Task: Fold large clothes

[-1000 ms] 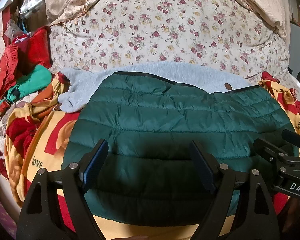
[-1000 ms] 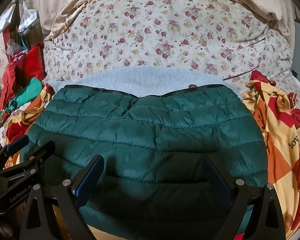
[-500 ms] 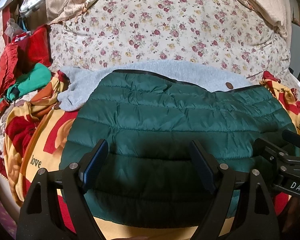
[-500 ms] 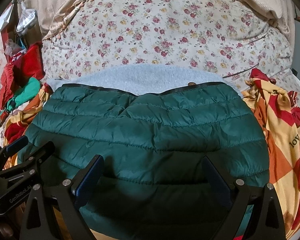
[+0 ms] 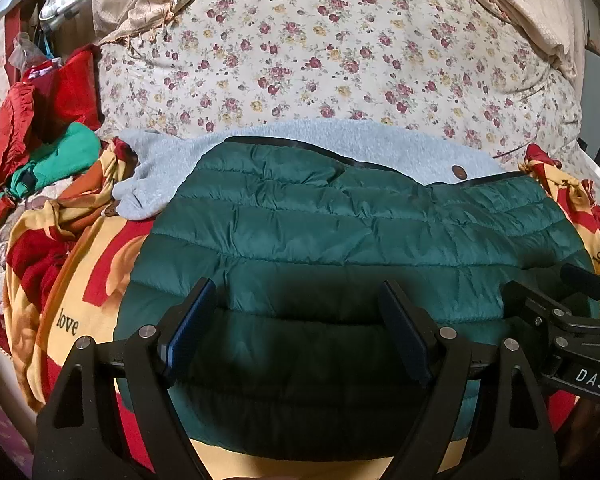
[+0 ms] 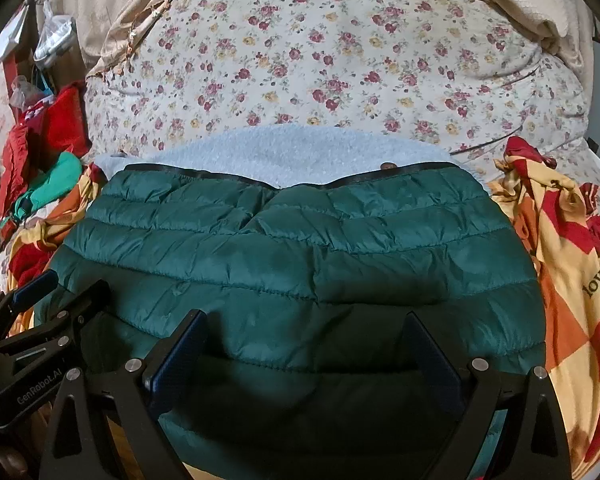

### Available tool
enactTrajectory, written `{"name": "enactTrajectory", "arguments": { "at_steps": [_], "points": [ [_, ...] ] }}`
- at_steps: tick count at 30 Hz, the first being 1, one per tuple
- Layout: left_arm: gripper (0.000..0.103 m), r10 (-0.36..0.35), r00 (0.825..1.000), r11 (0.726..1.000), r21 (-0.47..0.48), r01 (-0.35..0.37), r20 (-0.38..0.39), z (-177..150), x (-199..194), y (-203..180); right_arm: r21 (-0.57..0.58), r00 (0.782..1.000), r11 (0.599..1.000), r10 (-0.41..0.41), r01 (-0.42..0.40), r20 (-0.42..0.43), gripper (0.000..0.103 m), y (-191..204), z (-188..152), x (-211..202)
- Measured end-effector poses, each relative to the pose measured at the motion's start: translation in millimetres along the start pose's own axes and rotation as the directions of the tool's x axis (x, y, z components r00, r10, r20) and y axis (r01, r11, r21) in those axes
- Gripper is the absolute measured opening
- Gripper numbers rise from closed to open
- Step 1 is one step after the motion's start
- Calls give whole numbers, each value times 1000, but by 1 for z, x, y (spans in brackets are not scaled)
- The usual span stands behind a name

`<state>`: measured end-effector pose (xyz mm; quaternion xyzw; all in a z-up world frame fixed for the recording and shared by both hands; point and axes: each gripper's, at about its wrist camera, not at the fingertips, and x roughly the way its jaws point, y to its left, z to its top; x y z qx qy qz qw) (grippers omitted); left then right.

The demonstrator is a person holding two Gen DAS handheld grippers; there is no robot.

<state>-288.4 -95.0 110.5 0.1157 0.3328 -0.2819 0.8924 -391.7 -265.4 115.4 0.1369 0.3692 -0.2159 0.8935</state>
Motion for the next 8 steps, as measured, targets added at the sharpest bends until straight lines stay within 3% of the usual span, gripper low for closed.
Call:
{"name": "enactTrajectory", "arguments": {
  "at_steps": [8],
  "points": [
    [83,-35,999,999,-5,35,0,7,4,4,-1,1000,1000,11,-11,1,97,-3,3,4]
  ]
}}
